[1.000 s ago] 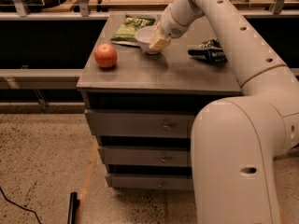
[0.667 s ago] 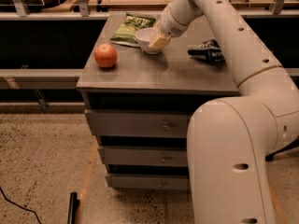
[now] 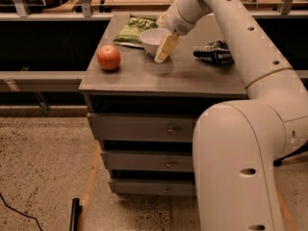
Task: Move white bowl near green jalapeno chip bag
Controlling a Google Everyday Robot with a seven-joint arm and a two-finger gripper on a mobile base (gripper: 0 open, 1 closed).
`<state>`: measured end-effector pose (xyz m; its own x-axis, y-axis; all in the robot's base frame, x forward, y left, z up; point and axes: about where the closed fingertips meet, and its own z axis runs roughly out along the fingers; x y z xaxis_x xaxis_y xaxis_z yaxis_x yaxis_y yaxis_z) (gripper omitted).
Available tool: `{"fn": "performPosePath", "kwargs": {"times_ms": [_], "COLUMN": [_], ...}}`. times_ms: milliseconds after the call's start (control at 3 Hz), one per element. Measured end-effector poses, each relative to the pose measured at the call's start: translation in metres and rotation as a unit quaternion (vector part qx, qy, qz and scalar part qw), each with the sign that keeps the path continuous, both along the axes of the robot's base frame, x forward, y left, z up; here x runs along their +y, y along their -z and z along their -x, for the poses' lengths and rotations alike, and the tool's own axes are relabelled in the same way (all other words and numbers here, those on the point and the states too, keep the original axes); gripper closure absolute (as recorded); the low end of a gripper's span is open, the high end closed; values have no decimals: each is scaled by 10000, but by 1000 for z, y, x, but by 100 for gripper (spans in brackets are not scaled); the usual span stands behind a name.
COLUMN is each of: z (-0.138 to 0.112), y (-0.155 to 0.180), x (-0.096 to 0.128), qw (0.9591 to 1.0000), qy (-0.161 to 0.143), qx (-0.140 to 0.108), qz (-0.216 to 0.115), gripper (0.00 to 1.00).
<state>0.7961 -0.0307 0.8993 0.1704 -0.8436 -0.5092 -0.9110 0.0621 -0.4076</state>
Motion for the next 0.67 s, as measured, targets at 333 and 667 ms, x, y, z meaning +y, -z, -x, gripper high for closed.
{"fn": "performPosePath", "kwargs": {"times_ms": [333,667], "z": [23,55], "y": [-53,-95], "x": [-28,-71], "qw": [9982,9954], "qy": [106,364], "qx": [-228,-422], "qz": [-542,-785], "gripper": [0,0]}}
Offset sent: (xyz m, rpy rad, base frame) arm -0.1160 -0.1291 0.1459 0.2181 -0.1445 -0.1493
